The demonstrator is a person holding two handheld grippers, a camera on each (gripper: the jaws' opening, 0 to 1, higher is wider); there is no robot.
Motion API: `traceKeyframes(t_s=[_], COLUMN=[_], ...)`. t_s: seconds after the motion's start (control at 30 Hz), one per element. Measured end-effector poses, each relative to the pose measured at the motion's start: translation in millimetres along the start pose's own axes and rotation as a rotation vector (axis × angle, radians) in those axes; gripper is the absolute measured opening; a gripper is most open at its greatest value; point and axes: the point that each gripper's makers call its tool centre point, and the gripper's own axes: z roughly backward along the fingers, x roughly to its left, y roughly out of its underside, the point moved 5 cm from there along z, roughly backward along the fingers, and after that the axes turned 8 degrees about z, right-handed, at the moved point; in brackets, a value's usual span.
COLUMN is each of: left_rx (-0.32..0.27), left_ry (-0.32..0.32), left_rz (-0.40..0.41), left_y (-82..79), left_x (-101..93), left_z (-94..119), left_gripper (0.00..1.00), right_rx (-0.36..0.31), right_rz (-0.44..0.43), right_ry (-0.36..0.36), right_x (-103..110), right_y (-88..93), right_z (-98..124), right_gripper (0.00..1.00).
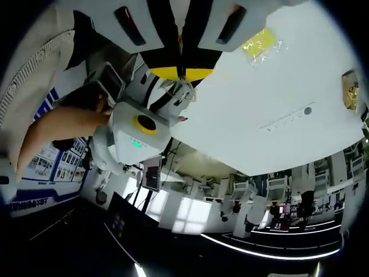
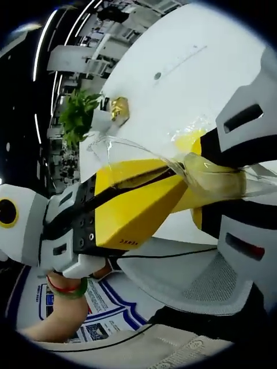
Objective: Compare the silicone blocks by pressing each to a similar depth, holding the contact briefly, and releasing to observe deformation and rebound differences across the visible hardness samples.
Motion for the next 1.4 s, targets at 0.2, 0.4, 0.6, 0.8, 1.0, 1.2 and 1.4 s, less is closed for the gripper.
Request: traceKeyframes(t_s=[0.2, 0.4, 0.6, 0.8, 1.0, 1.2, 1.4], left_rx=[0.008, 0.018, 0.021, 0.025, 0.038, 0.034, 0.016], left_ry=[-0.001, 0.004, 0.005, 0.002, -0.004, -0.014, -0.009], left_rz=[-0.002, -0.005, -0.006, -0.005, 0.0, 0.007, 0.056], left_y=[1.9, 4.2, 5.9, 6.6, 7.4, 7.1, 3.9], left_x=[0.1, -2.1, -3.8, -5.4, -6.6, -8.3, -12.1], left_z=[0, -1, -1, -1, -2, -2, 0], left_gripper=[0.0, 0.0, 0.0, 0.0, 0.0, 0.0, 0.0], right_rx=[0.031, 0.038, 0.046, 0.049, 0.053, 0.053, 0.038], right_rz=[-0.004, 0.009, 0.006, 0.006, -0.023, -0.008, 0.036], right_ry=[0.001, 0.002, 0.0, -0.002, -0.025, -0.025, -0.007], right_x=[1, 2, 4, 5, 8, 9, 10], right_y=[2.7, 4.2, 5.2, 5.8, 7.4, 7.6, 3.9], right_z=[-1, -1, 0, 0, 1, 4, 9], right_gripper=[0.12, 0.1, 0.1, 0.11, 0.14, 0.17, 0.2])
